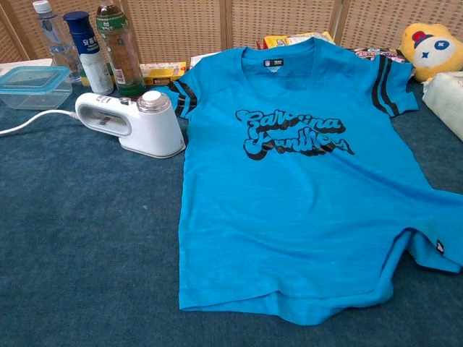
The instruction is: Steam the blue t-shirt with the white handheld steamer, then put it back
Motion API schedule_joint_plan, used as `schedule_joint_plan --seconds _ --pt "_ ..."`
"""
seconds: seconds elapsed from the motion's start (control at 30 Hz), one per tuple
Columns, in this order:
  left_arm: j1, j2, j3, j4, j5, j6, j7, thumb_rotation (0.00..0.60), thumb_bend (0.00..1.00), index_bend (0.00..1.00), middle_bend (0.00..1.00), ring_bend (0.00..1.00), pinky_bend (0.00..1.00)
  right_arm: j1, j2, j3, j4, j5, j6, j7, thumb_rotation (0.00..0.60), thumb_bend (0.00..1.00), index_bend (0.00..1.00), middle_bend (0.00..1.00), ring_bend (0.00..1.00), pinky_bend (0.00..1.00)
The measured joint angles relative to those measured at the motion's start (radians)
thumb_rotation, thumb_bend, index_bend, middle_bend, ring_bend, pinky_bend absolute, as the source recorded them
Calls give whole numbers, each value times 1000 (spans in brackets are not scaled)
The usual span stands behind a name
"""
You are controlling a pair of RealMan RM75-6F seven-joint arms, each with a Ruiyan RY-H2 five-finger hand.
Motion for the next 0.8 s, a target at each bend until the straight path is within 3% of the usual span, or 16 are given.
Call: schedule_joint_plan --seconds 0.43,0.63,0.8 --pt "-5 13 -7 -9 16 6 1 600 318 49 137 31 194 5 3 -3 -7 -19 -2 5 600 263 296 283 220 269" --pt "-13 20 -13 -11 21 1 10 600 319 49 137 31 194 12 1 -8 -5 -41 -10 16 600 276 296 300 264 368" --pt "-31 25 -21 -14 23 -19 21 600 318 49 136 31 194 39 1 -12 -3 -57 -52 15 600 275 295 303 269 368"
